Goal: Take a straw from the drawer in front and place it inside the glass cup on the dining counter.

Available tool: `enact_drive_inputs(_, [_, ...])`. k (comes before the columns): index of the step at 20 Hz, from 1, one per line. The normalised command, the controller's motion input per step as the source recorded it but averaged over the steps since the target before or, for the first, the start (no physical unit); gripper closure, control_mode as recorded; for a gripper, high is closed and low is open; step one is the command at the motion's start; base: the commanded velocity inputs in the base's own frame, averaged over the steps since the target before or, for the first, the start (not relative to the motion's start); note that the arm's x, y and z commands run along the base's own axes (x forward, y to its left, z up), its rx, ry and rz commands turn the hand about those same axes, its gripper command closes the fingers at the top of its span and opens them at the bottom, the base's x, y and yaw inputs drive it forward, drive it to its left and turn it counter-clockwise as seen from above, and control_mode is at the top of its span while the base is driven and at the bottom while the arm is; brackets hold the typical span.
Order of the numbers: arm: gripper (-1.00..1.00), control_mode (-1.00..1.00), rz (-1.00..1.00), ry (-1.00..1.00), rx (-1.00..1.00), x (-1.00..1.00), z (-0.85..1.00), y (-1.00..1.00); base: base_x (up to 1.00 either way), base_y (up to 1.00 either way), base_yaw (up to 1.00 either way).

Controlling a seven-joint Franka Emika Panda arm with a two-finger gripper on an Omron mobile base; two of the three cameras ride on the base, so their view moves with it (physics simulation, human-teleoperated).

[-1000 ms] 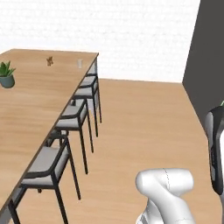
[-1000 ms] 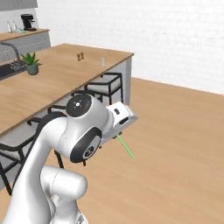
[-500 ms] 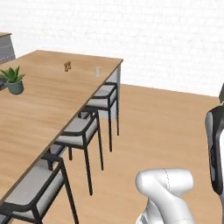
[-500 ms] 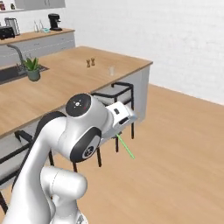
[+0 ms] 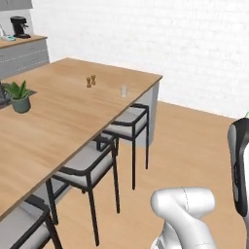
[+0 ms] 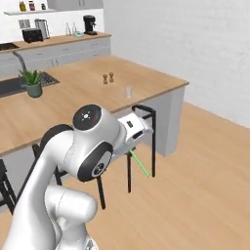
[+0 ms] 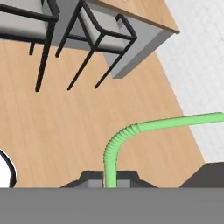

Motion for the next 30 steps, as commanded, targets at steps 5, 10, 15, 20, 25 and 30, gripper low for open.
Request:
enact_drive_inputs(5, [1.00, 1.00, 0.00, 0.00, 0.00, 0.00, 0.00, 0.00, 0.93, -0.69, 0.38])
enact_drive_inputs(10, [1.00, 1.00, 0.00, 0.00, 0.00, 0.00, 0.00, 0.00, 0.88, -0.68, 0.39])
enact_drive_inputs(15, [1.00, 1.00, 0.00, 0.00, 0.00, 0.00, 0.00, 0.00, 0.86, -0.65, 0.40])
enact_drive_inputs(20, [1.00, 1.00, 0.00, 0.00, 0.00, 0.00, 0.00, 0.00, 0.79, -0.67, 0.40])
enact_drive_inputs(25, [1.00, 1.00, 0.00, 0.00, 0.00, 0.00, 0.00, 0.00, 0.75, -0.68, 0.41])
enact_drive_inputs(30, [1.00, 1.00, 0.00, 0.00, 0.00, 0.00, 0.00, 0.00, 0.72, -0.68, 0.41])
